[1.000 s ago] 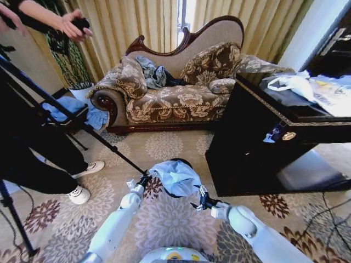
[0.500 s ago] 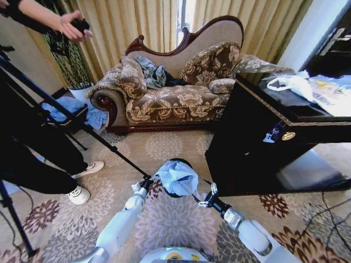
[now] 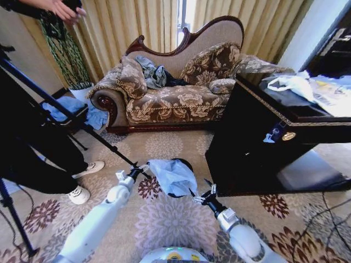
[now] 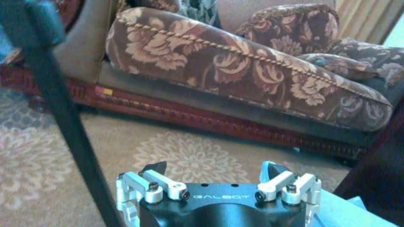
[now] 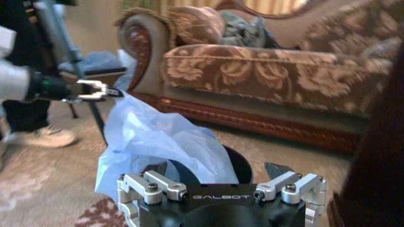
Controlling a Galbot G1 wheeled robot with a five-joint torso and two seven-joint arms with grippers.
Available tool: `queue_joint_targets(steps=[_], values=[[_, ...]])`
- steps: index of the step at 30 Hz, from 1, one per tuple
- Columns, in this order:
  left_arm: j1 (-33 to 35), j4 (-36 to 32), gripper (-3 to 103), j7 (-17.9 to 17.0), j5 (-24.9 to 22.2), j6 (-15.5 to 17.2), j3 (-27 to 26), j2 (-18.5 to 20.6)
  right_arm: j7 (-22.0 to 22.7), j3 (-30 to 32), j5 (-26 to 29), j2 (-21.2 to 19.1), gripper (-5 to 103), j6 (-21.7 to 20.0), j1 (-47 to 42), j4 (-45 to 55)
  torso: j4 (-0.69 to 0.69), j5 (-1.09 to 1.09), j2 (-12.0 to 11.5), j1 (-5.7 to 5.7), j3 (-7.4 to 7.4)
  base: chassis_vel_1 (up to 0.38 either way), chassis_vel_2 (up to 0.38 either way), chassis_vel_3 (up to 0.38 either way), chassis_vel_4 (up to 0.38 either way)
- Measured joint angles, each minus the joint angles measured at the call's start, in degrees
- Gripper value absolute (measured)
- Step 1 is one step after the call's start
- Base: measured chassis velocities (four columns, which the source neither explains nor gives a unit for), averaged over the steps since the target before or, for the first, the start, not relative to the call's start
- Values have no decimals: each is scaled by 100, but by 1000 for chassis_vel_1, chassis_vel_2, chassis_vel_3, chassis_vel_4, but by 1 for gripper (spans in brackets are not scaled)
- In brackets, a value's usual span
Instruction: Place a garbage bag over the trash bin.
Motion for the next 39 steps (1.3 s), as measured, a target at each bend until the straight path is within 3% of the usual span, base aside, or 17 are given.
queue_joint_targets(steps=[3, 11, 18, 24, 34, 39], values=[[-135, 284, 100, -44, 111, 14, 321, -145, 94, 109, -130, 360, 100, 190, -229, -117, 0, 1, 0, 0, 0, 0, 0, 0, 0], [-195, 1290, 100, -131, 405, -105, 386, -928, 98, -111, -47, 524, 100, 327, -392, -165, 1, 1, 0, 0, 0, 0, 0, 0, 0], [-159, 1257, 100, -168, 417, -135, 341, -948, 132, -224, 91, 644, 100, 555, -595, -165, 1, 3, 0, 0, 0, 0, 0, 0, 0], [-299, 1813, 100, -338, 441, -303, 402, -1235, 81, -591, 266, 822, 100, 524, -664, -319, -1, -3, 0, 0, 0, 0, 0, 0, 0], [98, 1069, 100, -431, 196, -124, 263, -831, 22, -894, 242, 1060, 100, 516, -337, -655, 1, 0, 0, 0, 0, 0, 0, 0, 0], [486, 559, 100, -206, 394, -82, 239, -398, -42, -995, 259, 1162, 100, 572, -204, -834, 0, 1, 0, 0, 0, 0, 0, 0, 0]])
